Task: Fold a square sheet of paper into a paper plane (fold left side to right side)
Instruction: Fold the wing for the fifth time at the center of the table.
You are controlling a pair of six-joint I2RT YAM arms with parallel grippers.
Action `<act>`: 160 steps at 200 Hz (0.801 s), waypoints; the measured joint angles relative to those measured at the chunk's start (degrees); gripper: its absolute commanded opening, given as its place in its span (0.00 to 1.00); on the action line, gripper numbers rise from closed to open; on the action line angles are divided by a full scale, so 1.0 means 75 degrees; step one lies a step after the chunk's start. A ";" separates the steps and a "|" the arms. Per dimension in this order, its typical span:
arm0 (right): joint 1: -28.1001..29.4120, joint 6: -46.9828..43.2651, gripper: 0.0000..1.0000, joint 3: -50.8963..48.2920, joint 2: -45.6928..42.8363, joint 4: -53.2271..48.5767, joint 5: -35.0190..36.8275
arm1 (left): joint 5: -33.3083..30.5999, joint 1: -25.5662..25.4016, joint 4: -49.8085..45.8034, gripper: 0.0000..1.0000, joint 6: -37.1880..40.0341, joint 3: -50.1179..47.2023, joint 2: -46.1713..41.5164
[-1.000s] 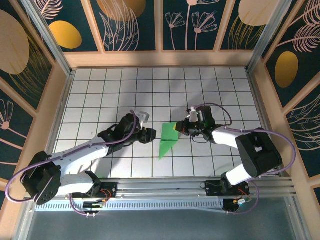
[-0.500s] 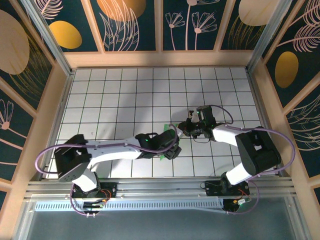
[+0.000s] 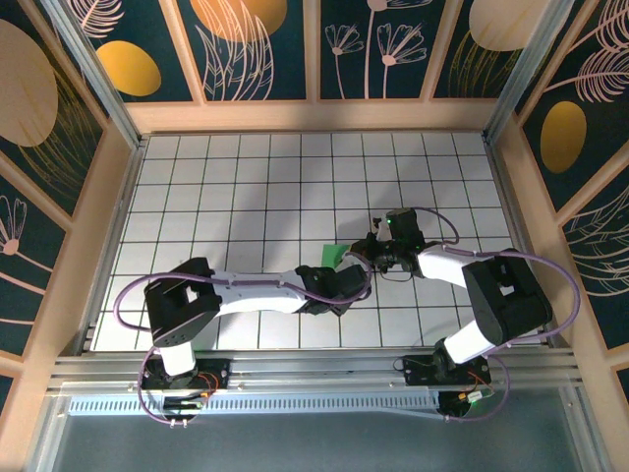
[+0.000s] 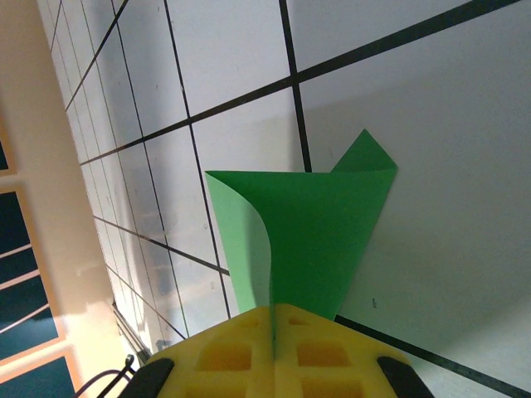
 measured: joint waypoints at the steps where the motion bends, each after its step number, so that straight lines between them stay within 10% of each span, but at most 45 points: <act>1: 0.0000 0.0012 0.00 0.0000 0.0000 0.0000 0.0000 | -0.0003 0.0000 0.0000 0.55 0.0003 0.0003 0.0006; 114: -0.0003 0.0041 0.00 0.0000 0.0102 0.0055 0.0003 | -0.0297 0.0000 -0.0003 0.19 0.0117 0.0032 0.0323; 160: -0.0236 0.0035 0.29 -0.0044 0.0012 -0.0003 0.0073 | -0.0446 0.0000 -0.0003 0.08 0.0108 0.0038 0.0335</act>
